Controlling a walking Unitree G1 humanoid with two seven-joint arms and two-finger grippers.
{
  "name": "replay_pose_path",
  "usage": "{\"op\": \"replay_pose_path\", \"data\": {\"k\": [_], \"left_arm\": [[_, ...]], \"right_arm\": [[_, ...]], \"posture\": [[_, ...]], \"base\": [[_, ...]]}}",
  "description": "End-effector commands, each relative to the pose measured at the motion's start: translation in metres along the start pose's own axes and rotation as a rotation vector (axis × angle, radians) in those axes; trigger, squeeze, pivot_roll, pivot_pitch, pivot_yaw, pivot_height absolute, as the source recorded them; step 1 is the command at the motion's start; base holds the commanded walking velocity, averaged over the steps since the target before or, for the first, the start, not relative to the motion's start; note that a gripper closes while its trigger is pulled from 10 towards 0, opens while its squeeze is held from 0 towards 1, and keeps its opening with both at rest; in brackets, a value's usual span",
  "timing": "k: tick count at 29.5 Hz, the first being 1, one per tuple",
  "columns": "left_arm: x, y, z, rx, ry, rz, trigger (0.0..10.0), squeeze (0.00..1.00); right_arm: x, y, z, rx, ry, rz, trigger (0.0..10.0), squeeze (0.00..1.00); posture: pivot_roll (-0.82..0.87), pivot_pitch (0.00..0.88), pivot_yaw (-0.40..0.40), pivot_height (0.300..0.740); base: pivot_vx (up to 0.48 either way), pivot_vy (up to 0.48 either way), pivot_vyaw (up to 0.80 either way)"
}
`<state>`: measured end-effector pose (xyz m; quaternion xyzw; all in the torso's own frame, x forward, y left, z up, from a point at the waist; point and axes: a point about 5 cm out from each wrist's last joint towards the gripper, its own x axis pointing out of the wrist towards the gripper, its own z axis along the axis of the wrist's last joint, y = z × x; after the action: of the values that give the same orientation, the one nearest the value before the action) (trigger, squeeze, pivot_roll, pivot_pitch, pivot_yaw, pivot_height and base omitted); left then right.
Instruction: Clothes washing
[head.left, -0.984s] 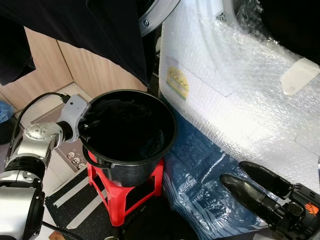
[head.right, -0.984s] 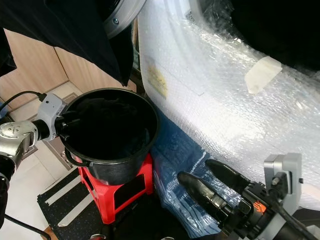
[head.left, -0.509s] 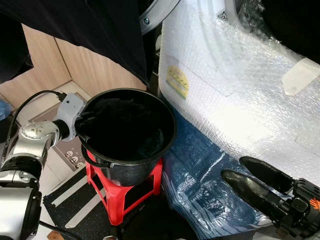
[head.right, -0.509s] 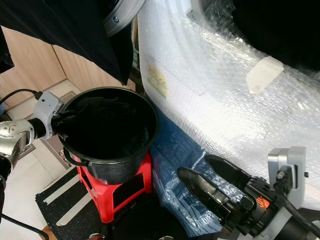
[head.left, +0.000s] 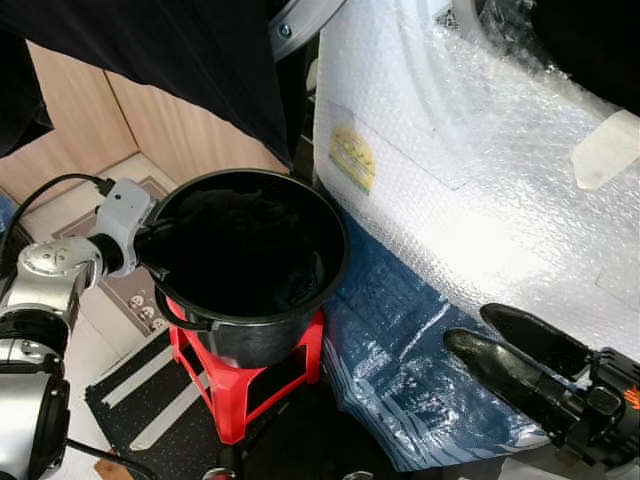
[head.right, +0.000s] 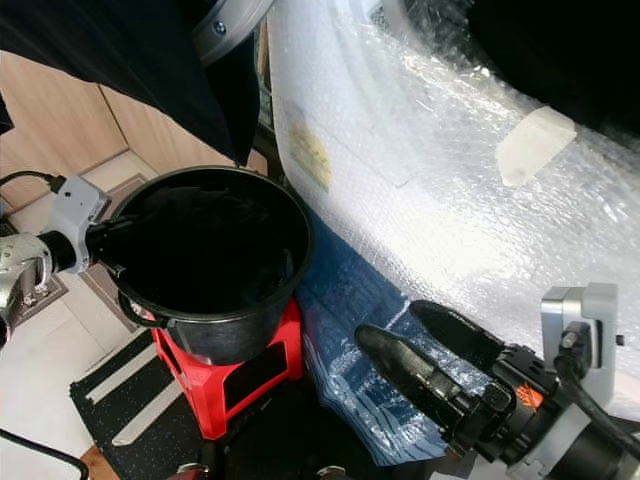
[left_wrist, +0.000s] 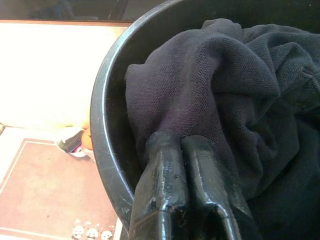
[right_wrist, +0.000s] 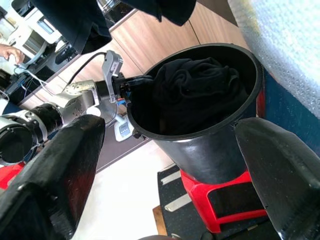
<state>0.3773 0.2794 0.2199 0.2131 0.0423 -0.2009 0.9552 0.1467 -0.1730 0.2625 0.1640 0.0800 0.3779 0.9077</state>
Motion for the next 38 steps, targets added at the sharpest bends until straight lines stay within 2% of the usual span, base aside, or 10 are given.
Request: {"op": "replay_pose_path", "data": {"k": [1, 5, 11, 21, 22, 23, 24, 25, 26, 38], "left_arm": [[-0.005, 0.002, -0.012, -0.022, 0.049, 0.022, 0.0, 0.00], [-0.004, 0.003, -0.009, -0.022, 0.030, 0.042, 0.0, 0.00], [-0.004, 0.012, 0.009, -0.047, -0.068, 0.097, 0.0, 0.00], [0.003, -0.001, 0.036, 0.021, -0.208, -0.013, 0.0, 0.00], [0.004, -0.002, 0.036, 0.020, -0.204, -0.024, 1.9, 0.00], [0.004, -0.002, 0.035, 0.019, -0.200, -0.031, 1.9, 0.00], [0.004, -0.002, 0.033, 0.008, -0.188, -0.030, 10.0, 0.33], [0.004, -0.002, 0.032, 0.001, -0.184, -0.029, 10.0, 0.33], [0.004, -0.004, 0.029, -0.023, -0.167, -0.058, 10.0, 1.00], [0.003, -0.017, 0.026, -0.037, -0.174, -0.188, 10.0, 1.00]], "right_arm": [[0.000, 0.002, -0.002, 0.010, 0.014, 0.010, 10.0, 0.00], [0.001, 0.002, -0.003, 0.010, 0.012, 0.012, 10.0, 0.00], [0.003, 0.001, -0.003, 0.009, 0.003, 0.016, 10.0, 0.00], [0.010, -0.002, -0.005, 0.006, -0.020, 0.042, 10.0, 0.00], [0.011, -0.002, -0.004, 0.006, -0.022, 0.044, 10.0, 0.00], [0.011, -0.002, -0.004, 0.006, -0.024, 0.045, 10.0, 0.00], [0.012, -0.002, -0.004, 0.006, -0.026, 0.047, 10.0, 0.00], [0.012, -0.002, -0.005, 0.005, -0.026, 0.048, 10.0, 0.00], [0.013, -0.002, -0.005, 0.005, -0.028, 0.050, 10.0, 0.00], [0.014, -0.002, -0.004, -0.001, -0.036, 0.048, 10.0, 0.00]], "posture": [[-0.25, 0.394, -0.120, 0.740], [-0.25, 0.392, -0.119, 0.740], [-0.24, 0.377, -0.115, 0.740], [-0.21, 0.353, -0.101, 0.740], [-0.21, 0.351, -0.100, 0.740], [-0.21, 0.351, -0.100, 0.740], [-0.21, 0.350, -0.098, 0.740], [-0.21, 0.350, -0.098, 0.740], [-0.21, 0.350, -0.097, 0.740], [-0.21, 0.353, -0.094, 0.740]], "base": [[0.000, 0.000, 0.00], [0.000, 0.000, 0.00], [0.000, 0.000, 0.00], [0.000, 0.000, 0.00], [0.000, 0.000, 0.00], [0.000, 0.000, 0.00], [0.000, 0.000, 0.00], [0.000, 0.000, 0.00], [0.000, 0.000, 0.00], [0.000, 0.000, 0.00]]}}
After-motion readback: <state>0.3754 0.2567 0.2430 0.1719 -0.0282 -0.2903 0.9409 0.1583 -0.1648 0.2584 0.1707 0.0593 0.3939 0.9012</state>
